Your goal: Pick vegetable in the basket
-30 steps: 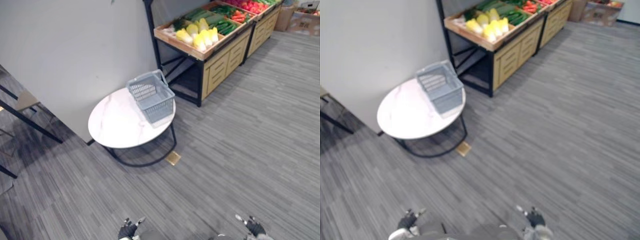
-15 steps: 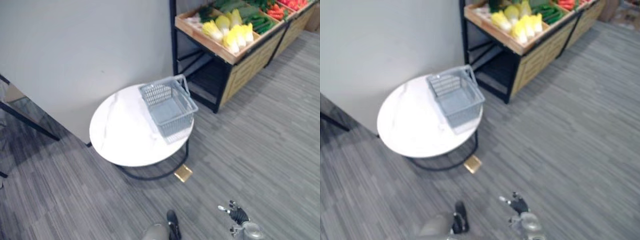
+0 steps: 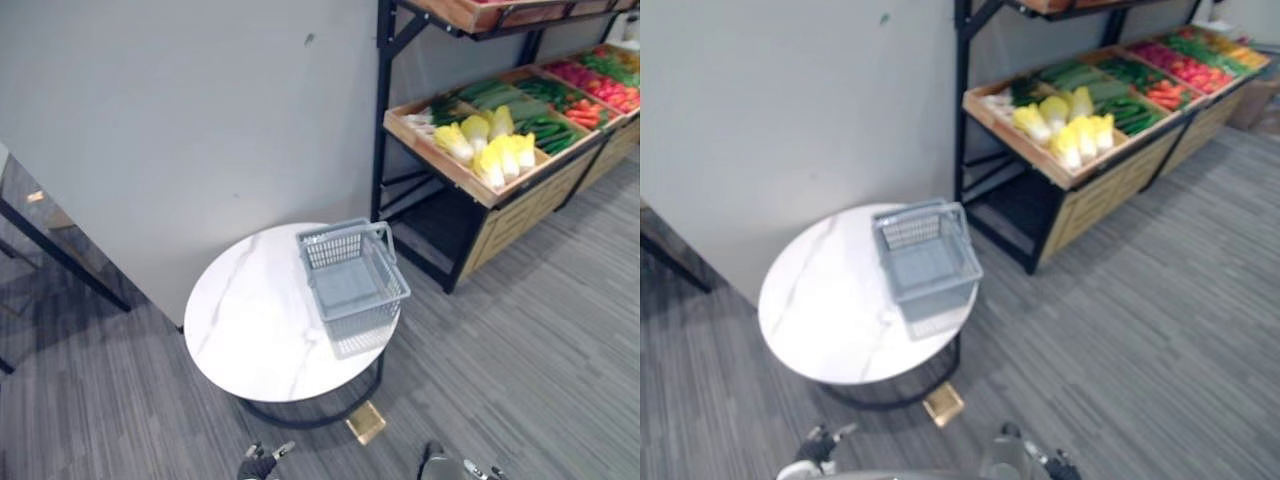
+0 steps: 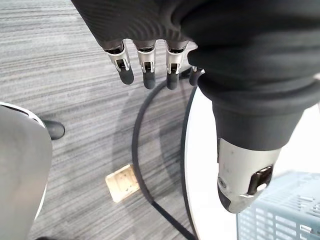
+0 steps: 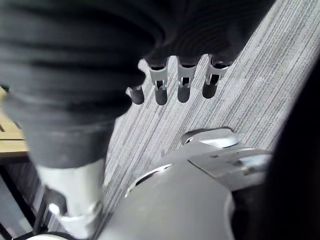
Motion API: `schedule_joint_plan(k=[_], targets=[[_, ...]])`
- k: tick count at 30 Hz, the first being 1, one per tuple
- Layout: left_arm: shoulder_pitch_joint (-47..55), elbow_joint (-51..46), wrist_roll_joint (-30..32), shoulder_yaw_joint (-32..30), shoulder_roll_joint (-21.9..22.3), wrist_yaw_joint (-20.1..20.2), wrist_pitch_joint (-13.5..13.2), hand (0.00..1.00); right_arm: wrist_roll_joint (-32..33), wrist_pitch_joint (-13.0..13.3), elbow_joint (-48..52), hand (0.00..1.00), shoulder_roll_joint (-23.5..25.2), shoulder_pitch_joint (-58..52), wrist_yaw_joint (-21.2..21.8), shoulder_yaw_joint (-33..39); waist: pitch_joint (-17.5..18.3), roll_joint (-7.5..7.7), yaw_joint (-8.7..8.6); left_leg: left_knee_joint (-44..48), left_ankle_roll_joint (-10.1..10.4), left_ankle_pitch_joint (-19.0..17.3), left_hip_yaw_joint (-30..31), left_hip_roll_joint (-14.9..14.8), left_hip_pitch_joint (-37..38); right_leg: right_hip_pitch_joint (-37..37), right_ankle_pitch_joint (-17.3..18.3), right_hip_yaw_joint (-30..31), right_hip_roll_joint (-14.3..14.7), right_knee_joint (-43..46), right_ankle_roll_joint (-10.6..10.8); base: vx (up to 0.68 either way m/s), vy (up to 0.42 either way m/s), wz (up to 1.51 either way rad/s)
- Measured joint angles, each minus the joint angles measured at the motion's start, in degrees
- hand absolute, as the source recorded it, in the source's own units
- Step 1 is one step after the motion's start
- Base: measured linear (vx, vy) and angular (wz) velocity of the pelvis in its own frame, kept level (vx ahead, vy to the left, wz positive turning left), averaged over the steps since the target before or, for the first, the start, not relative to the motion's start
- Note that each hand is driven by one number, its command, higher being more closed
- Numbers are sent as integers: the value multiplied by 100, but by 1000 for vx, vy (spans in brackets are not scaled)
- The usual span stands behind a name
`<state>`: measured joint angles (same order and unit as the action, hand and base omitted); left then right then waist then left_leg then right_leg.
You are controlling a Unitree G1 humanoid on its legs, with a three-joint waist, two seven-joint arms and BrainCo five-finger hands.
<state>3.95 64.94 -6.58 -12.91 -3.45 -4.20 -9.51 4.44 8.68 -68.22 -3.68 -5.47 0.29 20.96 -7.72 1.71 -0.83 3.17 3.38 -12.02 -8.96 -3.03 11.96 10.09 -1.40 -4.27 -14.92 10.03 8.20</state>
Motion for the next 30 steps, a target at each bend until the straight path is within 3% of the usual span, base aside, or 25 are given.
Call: schedule_joint_plan(k=[1,2,3,4,7,11,14,15,18,19,21,24,27,30], targets=[[27,43,2,-161,115,-5,6,0,0,-1,-1,0,-37,-22,-1,3,-19,-129,-16,-13,124,-53,58,-262,40,-23,-30,-96,227,182,17,320,-421,53],[36,49,8,-226,249,13,3,0,0,1,3,0,-131,-14,-2,6,19,-299,-11,-17,289,93,4,-476,33,-16,224,-370,339,401,-100,327,-404,64],[37,56,10,-257,287,16,3,0,0,2,3,0,-150,-5,-1,5,19,-313,-19,-31,296,182,-3,-534,33,-21,332,-482,350,529,-125,374,-417,77],[54,81,15,-391,344,12,-2,0,-2,1,0,0,-173,-10,7,2,31,-334,-22,-215,445,472,22,-657,116,-106,549,-701,411,671,-191,324,-387,88],[74,95,4,-787,327,17,0,0,-6,6,-23,0,-213,68,24,-46,25,-316,0,-53,486,720,54,-918,42,-467,843,-1192,540,599,-349,215,-286,77],[70,69,-211,-849,233,20,5,0,-5,37,-37,0,-325,79,31,-187,5,-199,38,1456,518,1004,93,-1053,-759,-1208,898,-1845,490,183,-439,142,-181,70],[71,52,-205,-699,169,12,8,0,0,39,-58,0,-338,77,22,-186,-1,-127,27,1545,521,1392,-562,-1092,-868,-1475,877,-2126,298,-23,-449,149,-65,59],[75,54,-178,-628,154,-4,6,0,4,40,-48,0,-342,95,13,-239,0,-148,-16,1353,503,1344,-1134,-1168,-872,-1543,838,-2331,266,-146,-453,115,-26,57],[70,53,-146,-529,132,-39,10,0,13,43,-13,0,-383,167,4,-335,-5,-158,-59,451,535,1320,-1542,-1035,-881,-1548,820,-2547,265,-204,-448,83,53,53],[54,53,-93,-477,125,-64,10,0,13,49,12,0,-432,189,-11,-353,3,-192,-64,-28,419,1636,-1516,-908,-877,-1542,802,-2595,296,-199,-410,71,129,36],[52,63,64,-390,95,-102,10,0,12,95,148,0,-463,229,-57,-414,49,-290,-63,-330,389,1697,-1516,-815,-836,-1546,725,-2537,372,-314,-281,74,147,27],[9,50,79,-164,-35,-129,7,0,-9,208,512,0,-442,340,-100,-688,6,-168,-51,-584,292,1481,-1517,-648,-793,-1543,604,-2470,312,-503,-98,29,200,9],[17,52,181,79,-138,-199,7,0,-229,240,875,0,-490,341,-201,-804,33,-104,-53,-635,152,1346,-1571,-370,-636,-1506,656,-2348,10,-232,21,17,159,-8],[27,89,306,383,-195,-218,5,0,-465,273,993,0,-664,428,-291,-867,0,-105,-51,-715,91,1143,-1709,-115,-475,-1140,827,-2008,-454,690,123,-8,146,-20]])
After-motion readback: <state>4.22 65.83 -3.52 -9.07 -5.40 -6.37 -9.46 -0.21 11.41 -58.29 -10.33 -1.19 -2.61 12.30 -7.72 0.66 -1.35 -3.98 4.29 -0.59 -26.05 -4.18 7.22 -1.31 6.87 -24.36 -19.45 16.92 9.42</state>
